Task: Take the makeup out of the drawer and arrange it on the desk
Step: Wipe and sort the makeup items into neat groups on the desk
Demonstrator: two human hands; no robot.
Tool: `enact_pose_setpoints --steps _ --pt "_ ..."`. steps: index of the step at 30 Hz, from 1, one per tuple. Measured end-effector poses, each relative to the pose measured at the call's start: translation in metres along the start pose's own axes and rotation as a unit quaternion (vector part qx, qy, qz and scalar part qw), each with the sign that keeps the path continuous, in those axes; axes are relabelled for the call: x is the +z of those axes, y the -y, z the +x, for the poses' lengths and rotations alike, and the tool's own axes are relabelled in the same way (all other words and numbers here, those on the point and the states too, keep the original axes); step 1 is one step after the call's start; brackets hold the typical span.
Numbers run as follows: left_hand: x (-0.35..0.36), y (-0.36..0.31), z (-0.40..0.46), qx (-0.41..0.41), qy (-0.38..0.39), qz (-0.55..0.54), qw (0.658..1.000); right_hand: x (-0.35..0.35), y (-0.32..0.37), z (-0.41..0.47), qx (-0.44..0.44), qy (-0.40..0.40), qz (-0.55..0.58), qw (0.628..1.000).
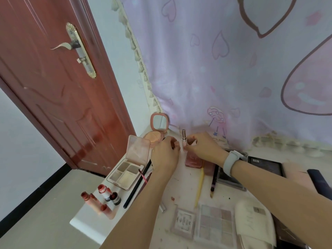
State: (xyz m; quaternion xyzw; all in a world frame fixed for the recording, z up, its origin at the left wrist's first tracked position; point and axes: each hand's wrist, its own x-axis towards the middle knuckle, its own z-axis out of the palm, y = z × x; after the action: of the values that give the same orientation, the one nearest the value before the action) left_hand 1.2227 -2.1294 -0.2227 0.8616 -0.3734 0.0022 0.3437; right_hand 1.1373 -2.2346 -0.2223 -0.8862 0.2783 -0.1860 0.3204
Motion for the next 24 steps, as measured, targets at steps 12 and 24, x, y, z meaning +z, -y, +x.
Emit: enact_pose_setpoints --steps 12,24 --pt "0.0 0.005 -0.001 -0.012 0.007 -0.035 0.999 0.003 -0.002 0.005 0.022 -0.011 -0.101 0.995" --pt "0.0 0.001 -0.01 -0.009 0.005 -0.035 0.999 0.005 -0.003 0.009 0.033 0.006 -0.144 0.989"
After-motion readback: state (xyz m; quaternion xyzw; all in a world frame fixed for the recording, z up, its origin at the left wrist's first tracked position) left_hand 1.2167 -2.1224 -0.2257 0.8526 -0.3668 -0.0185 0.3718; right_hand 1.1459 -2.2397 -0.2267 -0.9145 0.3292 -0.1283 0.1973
